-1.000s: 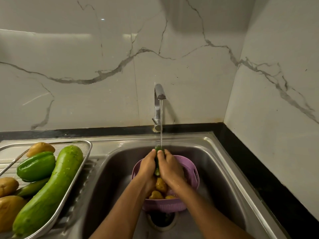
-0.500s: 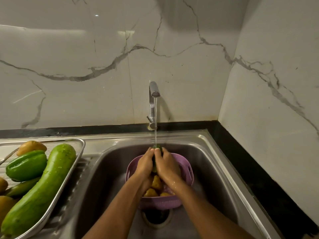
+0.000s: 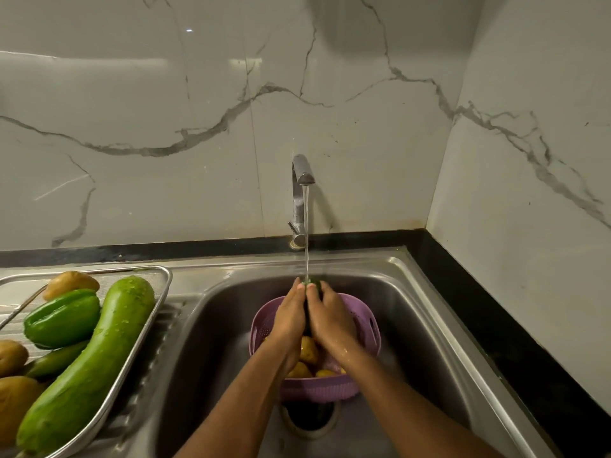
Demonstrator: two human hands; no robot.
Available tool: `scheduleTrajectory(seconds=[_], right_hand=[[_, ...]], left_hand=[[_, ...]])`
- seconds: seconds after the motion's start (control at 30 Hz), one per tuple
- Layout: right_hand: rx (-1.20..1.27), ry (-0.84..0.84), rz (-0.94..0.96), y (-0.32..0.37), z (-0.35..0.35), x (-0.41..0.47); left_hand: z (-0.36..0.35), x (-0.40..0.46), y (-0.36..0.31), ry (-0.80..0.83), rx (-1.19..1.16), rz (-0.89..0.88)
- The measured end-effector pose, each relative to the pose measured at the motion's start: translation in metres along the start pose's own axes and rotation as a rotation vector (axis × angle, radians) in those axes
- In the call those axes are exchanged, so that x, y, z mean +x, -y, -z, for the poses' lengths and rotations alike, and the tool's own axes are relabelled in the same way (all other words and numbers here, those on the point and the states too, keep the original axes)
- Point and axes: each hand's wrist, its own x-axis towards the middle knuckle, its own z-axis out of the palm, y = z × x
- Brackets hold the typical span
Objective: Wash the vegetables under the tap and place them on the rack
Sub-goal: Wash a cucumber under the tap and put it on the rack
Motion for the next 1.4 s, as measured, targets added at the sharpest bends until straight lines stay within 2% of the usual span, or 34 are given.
scheduleTrajectory(seconds=[0.07,0.17,0.43,0.7,0.9,1.1,1.27,1.4], right_hand=[[-0.088,0.027,0.026,0.005,-0.005,-0.006],[-0.105,0.017,0.06,0.006,-0.005,-0.001],[0.179,0.155,0.001,0.008,-0.001,0.006],[0.342,0.038,-0.107,0.01,-0.005,0.012],[0.328,-0.015,-0.186,0.006,-0.007,0.018],[0.373,0.001,-0.374,0.005,0.001,0.021],[0.501,0.003,-0.252,0.013,-0.006,0.011],[0.475,0.116,-0.203,0.001,-0.03,0.015]], left_hand=[[0.007,0.0,-0.005,-0.043,-0.068,0.004],[0.007,-0.001,-0.007,-0.012,-0.122,0.037],[0.006,0.004,-0.005,0.018,-0.035,0.006],[0.007,-0.003,-0.007,0.041,-0.119,0.003],[0.006,0.003,-0.003,0.009,-0.05,-0.003],[0.004,0.002,-0.006,0.015,0.038,-0.047],[0.0,0.0,-0.004,-0.049,0.004,-0.017],[0.005,0.011,0.005,-0.1,0.015,-0.038]])
